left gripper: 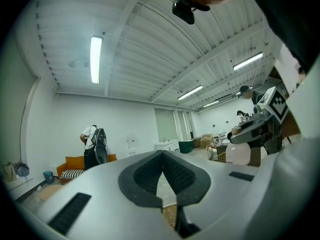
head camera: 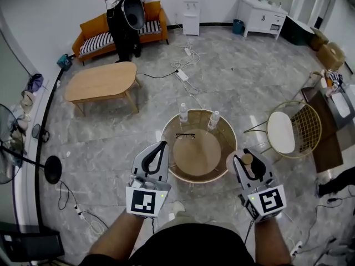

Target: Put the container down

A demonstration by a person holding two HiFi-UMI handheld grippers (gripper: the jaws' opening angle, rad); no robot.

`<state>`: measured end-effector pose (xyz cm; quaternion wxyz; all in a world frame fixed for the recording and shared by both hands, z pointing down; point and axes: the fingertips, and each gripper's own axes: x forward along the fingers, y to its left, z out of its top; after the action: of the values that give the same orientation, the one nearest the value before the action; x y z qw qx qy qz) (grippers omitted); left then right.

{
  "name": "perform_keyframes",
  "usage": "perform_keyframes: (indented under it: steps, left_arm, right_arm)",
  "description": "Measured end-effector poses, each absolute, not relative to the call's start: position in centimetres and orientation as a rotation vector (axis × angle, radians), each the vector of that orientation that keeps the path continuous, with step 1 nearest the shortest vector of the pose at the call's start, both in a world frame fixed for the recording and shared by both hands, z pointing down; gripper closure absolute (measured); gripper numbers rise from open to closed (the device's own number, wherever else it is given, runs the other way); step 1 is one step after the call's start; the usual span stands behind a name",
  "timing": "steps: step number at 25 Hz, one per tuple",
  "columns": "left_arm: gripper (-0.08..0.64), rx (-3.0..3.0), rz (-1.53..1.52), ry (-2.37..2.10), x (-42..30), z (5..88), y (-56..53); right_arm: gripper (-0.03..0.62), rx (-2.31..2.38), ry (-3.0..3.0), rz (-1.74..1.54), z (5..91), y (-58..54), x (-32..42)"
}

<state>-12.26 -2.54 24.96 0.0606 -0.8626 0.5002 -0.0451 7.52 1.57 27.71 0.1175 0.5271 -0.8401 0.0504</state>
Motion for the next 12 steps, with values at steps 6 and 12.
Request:
perform_keyframes:
  steps: [6,12]
  left_arm:
    - [0.545,-2.649,-0.113,1.441,-13.0,25.2,-4.5]
    - [0.545,-2.665,-0.114,1.418,-14.0,25.4,-5.2]
  right_arm:
    - [0.448,1.582,-2.429,0.137,28.3,0.5,6.5]
    - [0.448,1.599,-2.429,0.184,28.7,-0.1,5.4]
